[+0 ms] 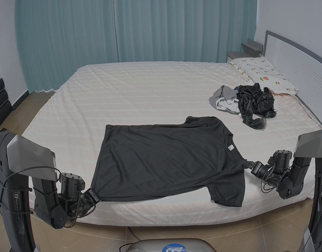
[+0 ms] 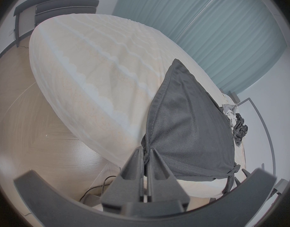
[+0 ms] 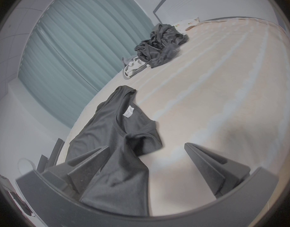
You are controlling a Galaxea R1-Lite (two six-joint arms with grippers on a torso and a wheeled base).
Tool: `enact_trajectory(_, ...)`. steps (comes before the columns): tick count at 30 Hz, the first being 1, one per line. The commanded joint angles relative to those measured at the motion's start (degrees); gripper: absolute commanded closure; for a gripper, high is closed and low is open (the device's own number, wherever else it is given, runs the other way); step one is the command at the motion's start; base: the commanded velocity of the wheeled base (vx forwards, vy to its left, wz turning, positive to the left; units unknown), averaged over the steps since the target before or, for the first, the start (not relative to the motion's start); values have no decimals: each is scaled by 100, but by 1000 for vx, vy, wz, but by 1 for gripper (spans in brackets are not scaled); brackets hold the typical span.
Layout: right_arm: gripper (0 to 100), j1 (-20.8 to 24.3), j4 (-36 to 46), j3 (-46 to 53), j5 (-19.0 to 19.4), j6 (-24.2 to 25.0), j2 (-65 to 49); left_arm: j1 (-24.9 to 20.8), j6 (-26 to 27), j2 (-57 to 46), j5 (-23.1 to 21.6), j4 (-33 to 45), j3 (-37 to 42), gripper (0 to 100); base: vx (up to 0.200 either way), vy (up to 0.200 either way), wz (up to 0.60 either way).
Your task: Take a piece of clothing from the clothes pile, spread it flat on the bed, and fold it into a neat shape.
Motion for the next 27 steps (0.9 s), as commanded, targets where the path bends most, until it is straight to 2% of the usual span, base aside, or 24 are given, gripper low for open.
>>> enact_trajectory(1, 0, -58, -465, 1042, 614, 27, -255, 14, -101, -7, -14, -1, 3, 100, 0, 0, 0)
enact_trajectory(2, 0, -32, -772, 1253, 869, 18, -194, 14, -127, -16, -14, -1, 3, 100, 0, 0, 0)
enact_trajectory(4, 0, 3, -1273, 1473, 1089, -34, 26, 14, -145, -16, -23, 8, 3, 100, 0, 0, 0)
enact_trajectory(8, 0, 267, -1282, 1499, 1124, -78, 219, 14, -145, -7, -23, 8, 3, 100, 0, 0, 0)
enact_trajectory(15, 0, 434, -1282, 1376, 1115, -131, 395, 5, -118, 19, -14, -1, -6, 100, 0, 0, 0)
enact_trajectory(27, 0, 416, -1282, 1403, 1221, -43, 35, 5, -118, 19, -14, -1, 3, 100, 0, 0, 0)
